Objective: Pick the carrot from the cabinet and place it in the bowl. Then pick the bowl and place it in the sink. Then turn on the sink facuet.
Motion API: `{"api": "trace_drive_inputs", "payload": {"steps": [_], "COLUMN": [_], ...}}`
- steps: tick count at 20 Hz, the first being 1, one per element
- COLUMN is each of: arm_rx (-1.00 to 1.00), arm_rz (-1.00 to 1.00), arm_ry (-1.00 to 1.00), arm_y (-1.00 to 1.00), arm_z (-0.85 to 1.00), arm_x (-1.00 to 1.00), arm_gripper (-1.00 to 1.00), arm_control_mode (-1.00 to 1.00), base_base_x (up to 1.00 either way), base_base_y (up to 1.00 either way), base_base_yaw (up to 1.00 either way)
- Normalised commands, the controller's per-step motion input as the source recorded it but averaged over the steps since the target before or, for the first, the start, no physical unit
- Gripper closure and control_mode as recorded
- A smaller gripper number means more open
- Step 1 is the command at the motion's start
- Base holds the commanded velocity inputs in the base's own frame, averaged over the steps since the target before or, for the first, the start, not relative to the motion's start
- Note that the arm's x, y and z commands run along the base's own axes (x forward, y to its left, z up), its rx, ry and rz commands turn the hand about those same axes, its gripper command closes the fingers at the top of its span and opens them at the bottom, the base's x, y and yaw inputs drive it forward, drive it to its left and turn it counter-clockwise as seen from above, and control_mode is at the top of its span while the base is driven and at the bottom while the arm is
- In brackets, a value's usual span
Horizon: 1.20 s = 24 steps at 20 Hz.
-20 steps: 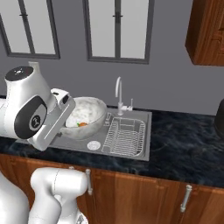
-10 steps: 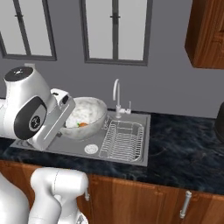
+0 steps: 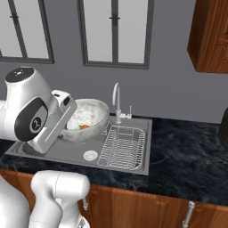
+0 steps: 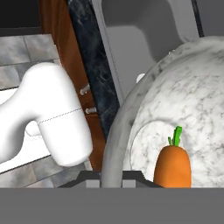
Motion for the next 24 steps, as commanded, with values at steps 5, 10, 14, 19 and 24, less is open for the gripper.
{"api": "trace_drive_inputs", "payload": {"steps": [5, 10, 14, 19, 24], "arm_rx": [0.00, 0.00, 0.08, 0.03, 0.04], "arm_rz": [0.00, -0.05, -0.18, -0.25, -0.29], "arm_ry": [0.00, 0.00, 0.13, 0.16, 0.09], "arm_y": [0.00, 0.43, 1.00, 1.00, 0.65], "arm_z": [0.00, -0.13, -0.44, -0.50, -0.07], "arm_x": [0.00, -0.08, -0.04, 0.11, 0.80], "arm_gripper": [1.00, 1.00, 1.00, 1.00, 1.00], "arm_control_mode": [1.00, -1.00, -1.00, -1.00, -1.00], "base_base_x": [0.01, 0.00, 0.00, 0.00, 0.00], "base_base_y": [-0.04, 0.00, 0.00, 0.00, 0.00], "base_base_yaw": [0.00, 0.00, 0.00, 0.00, 0.00]}}
